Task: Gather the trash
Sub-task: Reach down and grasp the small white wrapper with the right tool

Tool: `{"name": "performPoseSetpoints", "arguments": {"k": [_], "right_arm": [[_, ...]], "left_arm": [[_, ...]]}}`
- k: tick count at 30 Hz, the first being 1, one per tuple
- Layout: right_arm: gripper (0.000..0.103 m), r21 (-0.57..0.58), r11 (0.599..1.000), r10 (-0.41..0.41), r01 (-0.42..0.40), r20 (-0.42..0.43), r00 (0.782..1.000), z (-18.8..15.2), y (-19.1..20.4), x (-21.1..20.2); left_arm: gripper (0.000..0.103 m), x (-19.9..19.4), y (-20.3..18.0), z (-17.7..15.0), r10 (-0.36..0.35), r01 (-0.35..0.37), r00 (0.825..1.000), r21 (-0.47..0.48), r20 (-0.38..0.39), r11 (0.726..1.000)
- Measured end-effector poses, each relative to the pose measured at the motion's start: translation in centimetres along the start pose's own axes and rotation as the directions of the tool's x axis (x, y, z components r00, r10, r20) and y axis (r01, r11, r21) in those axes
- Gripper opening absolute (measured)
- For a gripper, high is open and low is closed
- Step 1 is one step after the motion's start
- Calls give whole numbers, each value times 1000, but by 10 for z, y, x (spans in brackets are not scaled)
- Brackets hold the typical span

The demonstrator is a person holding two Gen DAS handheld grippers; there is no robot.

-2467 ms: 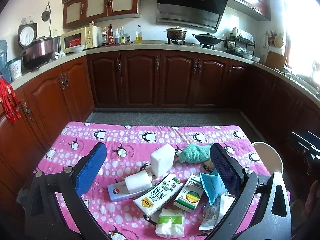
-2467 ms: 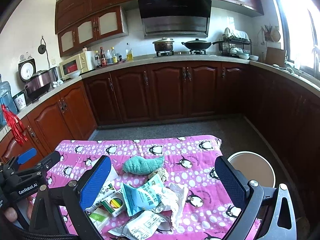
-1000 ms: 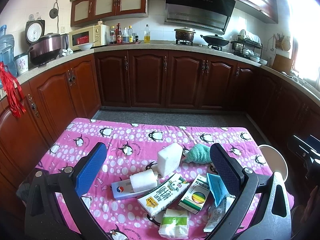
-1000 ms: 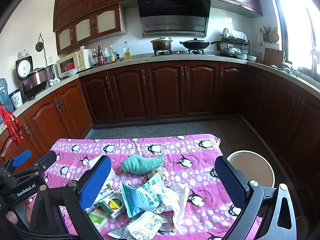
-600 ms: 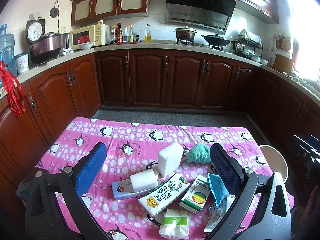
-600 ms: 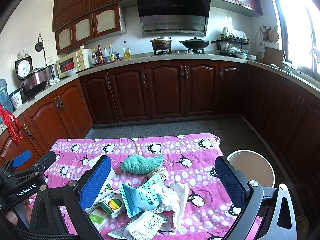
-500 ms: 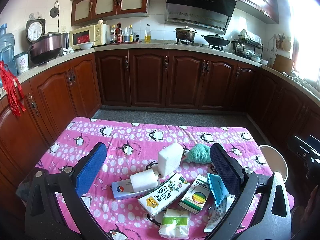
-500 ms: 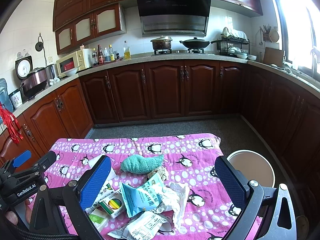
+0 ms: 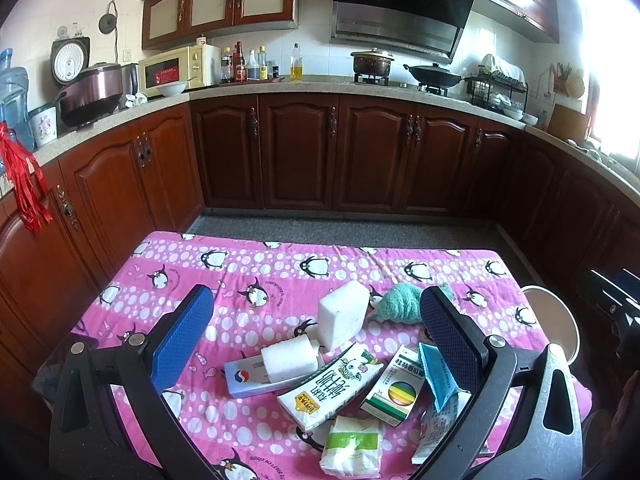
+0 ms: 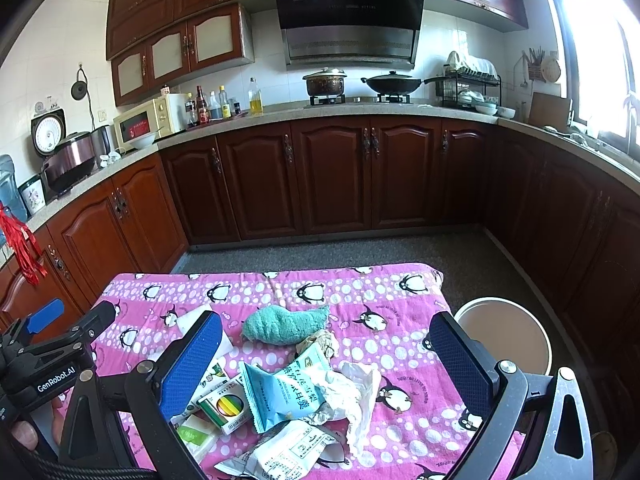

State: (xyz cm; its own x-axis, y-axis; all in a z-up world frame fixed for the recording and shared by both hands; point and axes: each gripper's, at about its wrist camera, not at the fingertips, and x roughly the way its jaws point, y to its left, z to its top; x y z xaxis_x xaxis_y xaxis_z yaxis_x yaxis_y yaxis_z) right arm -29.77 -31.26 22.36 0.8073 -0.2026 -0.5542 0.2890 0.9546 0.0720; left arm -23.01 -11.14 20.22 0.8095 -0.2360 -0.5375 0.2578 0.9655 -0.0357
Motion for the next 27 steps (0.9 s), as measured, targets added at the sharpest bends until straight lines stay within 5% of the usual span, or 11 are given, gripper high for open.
{"name": "performPoseSetpoints", "arguments": {"k": [19,23,27], "right_arm": [[103,-68,996,50,-58,-113,992,-4,-6,17],[103,-69,989,116,-133,-207,971,-9,-21,25],[102,-104,969,179,-225,-332,926,-27,-34,30]], "left_arm": [[103,19,-4,-6,-5,6,998,3,-63,1000],[103,26,-7,-11,-11,13,996,21,-91,1000],[103,35,-9,-16,-11,15,993,30,-119,999]]}}
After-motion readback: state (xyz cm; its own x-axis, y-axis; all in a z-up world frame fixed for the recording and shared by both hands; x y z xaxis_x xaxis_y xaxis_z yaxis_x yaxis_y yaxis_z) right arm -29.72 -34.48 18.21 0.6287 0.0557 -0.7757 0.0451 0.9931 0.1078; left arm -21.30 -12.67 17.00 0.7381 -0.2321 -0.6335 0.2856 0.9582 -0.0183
